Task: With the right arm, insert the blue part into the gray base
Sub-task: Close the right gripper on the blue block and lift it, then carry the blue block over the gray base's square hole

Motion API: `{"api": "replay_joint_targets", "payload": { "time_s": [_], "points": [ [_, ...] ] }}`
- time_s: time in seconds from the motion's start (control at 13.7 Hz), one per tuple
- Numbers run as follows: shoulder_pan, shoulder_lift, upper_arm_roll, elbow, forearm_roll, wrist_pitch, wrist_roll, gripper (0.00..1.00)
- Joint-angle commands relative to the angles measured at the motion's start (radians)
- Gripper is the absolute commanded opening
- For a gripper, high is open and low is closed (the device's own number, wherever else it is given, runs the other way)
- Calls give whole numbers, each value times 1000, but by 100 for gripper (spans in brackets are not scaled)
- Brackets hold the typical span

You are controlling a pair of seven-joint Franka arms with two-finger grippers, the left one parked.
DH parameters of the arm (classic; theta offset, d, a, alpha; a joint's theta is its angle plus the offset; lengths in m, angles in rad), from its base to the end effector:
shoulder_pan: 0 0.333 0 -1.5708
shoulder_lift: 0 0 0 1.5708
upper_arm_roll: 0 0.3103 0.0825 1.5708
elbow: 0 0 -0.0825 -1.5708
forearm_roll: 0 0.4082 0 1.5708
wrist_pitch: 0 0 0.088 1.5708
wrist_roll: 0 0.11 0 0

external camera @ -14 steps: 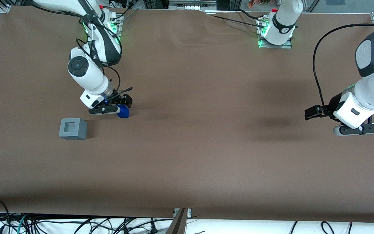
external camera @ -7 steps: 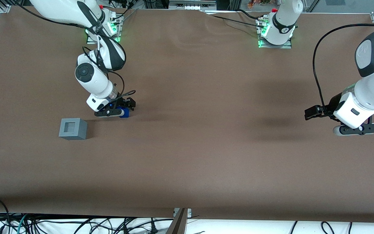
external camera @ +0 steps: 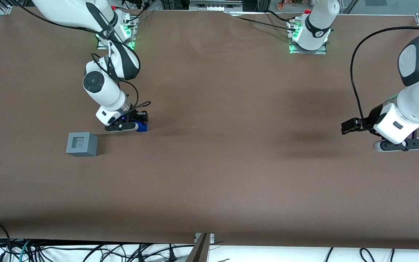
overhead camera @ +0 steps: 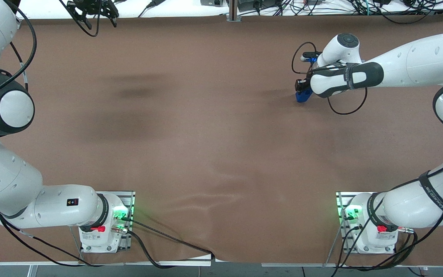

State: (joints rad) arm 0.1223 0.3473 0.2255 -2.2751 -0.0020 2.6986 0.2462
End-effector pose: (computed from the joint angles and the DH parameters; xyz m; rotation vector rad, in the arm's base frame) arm 0.5202 0.1930 0.1852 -3.0412 -0.1325 -0.0903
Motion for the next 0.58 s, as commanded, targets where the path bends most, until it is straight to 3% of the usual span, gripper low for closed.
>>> {"api": "replay_joint_targets", "payload": {
  "time_s": [0.0, 0.51],
  "points": [
    [-1, -21, -6, 11, -6, -17, -31, 27],
    [-29, -25, -135, 302, -4, -371, -230, 28]
  ]
}}
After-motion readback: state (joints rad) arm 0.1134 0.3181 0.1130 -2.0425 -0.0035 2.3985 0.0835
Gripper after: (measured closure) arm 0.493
